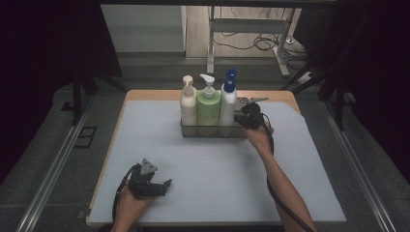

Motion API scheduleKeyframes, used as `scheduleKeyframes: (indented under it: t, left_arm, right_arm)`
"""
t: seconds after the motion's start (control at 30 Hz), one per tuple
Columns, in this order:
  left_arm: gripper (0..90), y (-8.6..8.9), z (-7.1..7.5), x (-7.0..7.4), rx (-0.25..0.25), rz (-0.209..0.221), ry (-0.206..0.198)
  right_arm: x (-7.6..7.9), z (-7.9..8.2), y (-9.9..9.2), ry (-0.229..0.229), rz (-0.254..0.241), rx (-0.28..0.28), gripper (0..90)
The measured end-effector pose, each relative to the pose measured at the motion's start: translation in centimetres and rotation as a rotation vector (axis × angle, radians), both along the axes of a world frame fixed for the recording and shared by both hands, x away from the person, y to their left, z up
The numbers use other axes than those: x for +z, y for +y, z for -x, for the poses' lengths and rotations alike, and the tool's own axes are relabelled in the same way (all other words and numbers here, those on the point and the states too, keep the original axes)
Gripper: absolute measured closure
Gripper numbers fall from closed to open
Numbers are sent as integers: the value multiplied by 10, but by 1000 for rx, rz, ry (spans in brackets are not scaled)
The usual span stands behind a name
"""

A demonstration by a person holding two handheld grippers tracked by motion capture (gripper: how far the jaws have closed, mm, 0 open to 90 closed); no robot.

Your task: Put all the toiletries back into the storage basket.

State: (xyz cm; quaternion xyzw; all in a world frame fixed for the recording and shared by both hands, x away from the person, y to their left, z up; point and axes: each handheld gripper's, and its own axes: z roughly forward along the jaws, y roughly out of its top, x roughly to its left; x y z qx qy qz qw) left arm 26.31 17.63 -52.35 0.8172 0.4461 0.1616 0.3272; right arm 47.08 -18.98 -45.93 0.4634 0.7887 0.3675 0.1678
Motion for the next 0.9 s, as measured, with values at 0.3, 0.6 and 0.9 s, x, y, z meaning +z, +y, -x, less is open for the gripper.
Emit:
scheduleKeyframes:
  t: [0.3,0.6,0.9]
  left_arm:
    - [121,0,0,0,0,0,1]
    - [121,0,0,0,-1,-1,0]
    - [121,0,0,0,0,0,0]
  right_arm:
    - [0,1,2,11,-5,-10,900]
    - [-1,4,1,14,-9,-9,899]
    - [6,11,-4,-4,-9,15,848]
